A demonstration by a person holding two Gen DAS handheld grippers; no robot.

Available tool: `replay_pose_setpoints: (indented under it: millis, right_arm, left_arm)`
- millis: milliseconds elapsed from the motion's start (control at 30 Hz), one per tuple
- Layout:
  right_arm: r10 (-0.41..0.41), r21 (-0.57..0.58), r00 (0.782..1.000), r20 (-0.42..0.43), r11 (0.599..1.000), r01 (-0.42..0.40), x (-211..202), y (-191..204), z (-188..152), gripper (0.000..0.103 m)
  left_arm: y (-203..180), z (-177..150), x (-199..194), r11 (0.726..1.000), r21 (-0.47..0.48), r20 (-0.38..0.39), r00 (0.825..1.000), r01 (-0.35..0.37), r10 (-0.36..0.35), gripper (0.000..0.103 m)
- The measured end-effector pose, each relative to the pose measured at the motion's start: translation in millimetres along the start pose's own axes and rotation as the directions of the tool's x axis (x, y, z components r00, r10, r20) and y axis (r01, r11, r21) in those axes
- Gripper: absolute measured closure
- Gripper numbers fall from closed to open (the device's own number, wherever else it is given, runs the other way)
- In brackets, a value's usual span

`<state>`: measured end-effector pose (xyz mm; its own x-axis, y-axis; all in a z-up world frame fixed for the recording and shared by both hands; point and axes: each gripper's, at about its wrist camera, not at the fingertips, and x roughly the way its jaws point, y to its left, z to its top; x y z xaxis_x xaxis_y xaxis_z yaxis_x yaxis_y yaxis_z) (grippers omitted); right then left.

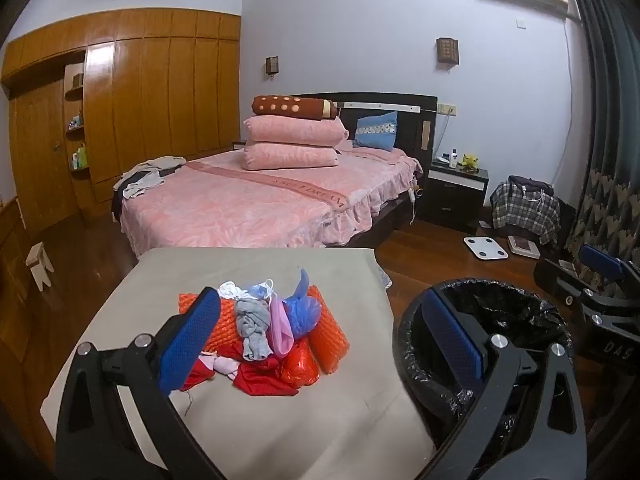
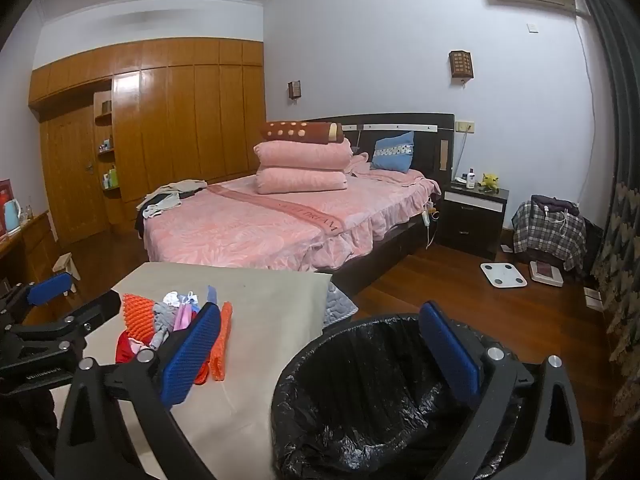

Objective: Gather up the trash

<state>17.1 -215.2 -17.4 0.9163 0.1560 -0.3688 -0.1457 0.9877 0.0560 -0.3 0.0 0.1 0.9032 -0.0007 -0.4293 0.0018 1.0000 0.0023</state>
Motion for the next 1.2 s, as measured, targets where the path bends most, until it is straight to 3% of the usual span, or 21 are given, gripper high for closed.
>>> replay_pose_setpoints:
  millis: [1200]
  right_arm:
    - [0.001,0.007,1.0,0.005,1.0,-0.001,-0.7,-1.9,0.3,0.006]
  left_arm:
    - [0.4,-0.1,0.1,1.0,-0.003,0.002,1.0,-0.001,0.001,0.005]
